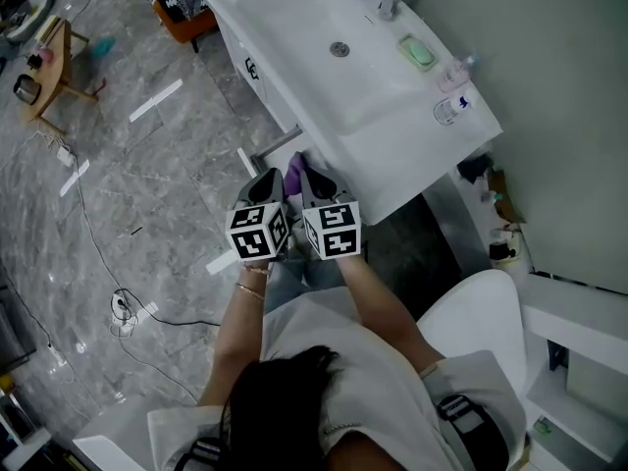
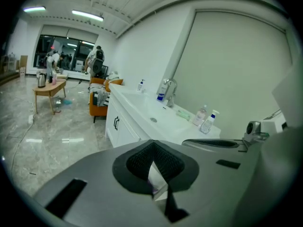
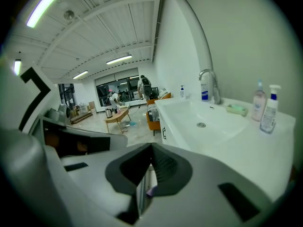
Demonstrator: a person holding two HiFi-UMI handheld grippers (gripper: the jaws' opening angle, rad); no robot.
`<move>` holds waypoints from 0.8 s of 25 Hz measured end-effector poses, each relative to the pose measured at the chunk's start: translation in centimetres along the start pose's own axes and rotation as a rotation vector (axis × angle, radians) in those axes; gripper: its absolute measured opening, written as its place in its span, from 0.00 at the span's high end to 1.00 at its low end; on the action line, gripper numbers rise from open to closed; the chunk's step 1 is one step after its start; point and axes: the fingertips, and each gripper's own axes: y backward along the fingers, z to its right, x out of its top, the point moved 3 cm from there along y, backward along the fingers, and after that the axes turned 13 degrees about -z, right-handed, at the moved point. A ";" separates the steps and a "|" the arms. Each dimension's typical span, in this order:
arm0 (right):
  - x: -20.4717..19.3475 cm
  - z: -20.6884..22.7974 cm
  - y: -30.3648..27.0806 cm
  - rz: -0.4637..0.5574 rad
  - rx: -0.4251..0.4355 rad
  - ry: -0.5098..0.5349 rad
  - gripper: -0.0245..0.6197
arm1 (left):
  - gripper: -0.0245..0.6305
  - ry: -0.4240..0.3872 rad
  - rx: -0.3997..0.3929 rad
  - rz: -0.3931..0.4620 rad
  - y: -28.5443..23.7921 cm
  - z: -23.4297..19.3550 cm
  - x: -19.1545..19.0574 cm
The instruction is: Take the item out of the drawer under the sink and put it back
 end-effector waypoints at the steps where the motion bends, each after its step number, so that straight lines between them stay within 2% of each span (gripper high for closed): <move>1: 0.0 0.0 0.0 0.000 -0.002 -0.001 0.94 | 0.96 -0.002 0.001 0.005 0.0 0.0 0.0; 9: -0.1 0.2 -0.1 0.004 -0.007 -0.019 0.94 | 0.96 0.011 0.020 0.009 0.1 -0.4 -0.3; 15: -1.1 0.1 -1.5 -0.046 0.007 -0.039 0.93 | 0.96 0.029 0.017 0.011 -0.3 -1.0 -0.5; 16: -1.4 0.1 -1.9 -0.060 0.016 -0.047 0.91 | 0.96 0.030 0.028 0.002 -0.4 -1.3 -0.7; 18: -2.1 0.1 -2.9 -0.097 0.041 -0.074 0.69 | 0.96 0.037 0.047 -0.019 -0.9 -1.9 -1.2; 20: -2.7 0.2 -3.9 -0.122 0.059 -0.102 0.63 | 0.96 0.046 0.060 -0.039 -1.3 -2.7 -1.5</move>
